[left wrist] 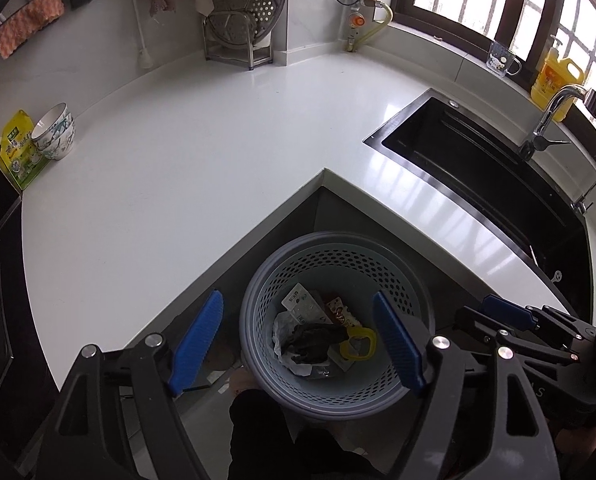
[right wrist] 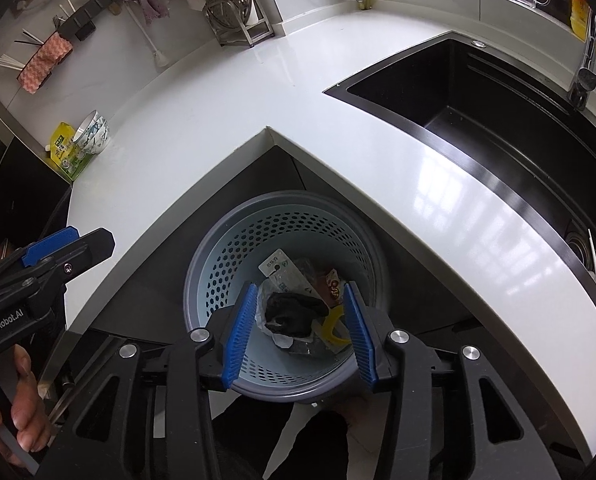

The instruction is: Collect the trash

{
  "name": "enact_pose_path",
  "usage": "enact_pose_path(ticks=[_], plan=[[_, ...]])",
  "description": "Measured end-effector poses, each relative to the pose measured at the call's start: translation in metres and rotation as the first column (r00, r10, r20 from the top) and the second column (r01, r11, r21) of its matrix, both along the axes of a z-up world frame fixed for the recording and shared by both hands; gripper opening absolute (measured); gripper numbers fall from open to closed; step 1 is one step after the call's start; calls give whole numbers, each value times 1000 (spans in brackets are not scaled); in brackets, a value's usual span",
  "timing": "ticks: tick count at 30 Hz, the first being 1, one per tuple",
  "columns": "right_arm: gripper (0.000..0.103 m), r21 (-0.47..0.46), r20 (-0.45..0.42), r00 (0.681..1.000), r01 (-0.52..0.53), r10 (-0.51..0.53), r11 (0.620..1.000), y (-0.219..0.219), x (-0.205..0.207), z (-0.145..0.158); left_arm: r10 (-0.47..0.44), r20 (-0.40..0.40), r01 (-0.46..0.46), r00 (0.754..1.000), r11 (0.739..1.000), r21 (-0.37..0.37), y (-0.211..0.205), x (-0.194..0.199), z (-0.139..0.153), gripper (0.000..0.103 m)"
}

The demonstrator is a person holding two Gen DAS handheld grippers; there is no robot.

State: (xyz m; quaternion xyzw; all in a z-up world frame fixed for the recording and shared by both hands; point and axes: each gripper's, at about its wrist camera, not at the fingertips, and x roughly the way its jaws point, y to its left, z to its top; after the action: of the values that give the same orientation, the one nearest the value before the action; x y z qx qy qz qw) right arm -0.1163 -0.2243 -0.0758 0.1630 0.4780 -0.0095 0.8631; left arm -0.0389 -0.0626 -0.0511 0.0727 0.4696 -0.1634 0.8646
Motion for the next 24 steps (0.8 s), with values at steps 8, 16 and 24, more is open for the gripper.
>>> enact_pose_path(ticks=[8,16,24], plan=[[53,-8,-8,1000,-2,2,1000,2,-6,9,23,25,-23,999,1000,5,6,-4,12,80],[57,-7,-13,1000,-9,9,1000,7,-7,11,36,50,-37,998,999,4,12,-4,21,86],[58,-14,-13,1000,-15,15,1000,8,-7,14,36,61,-37,997,999,14,13,-5,25,89]])
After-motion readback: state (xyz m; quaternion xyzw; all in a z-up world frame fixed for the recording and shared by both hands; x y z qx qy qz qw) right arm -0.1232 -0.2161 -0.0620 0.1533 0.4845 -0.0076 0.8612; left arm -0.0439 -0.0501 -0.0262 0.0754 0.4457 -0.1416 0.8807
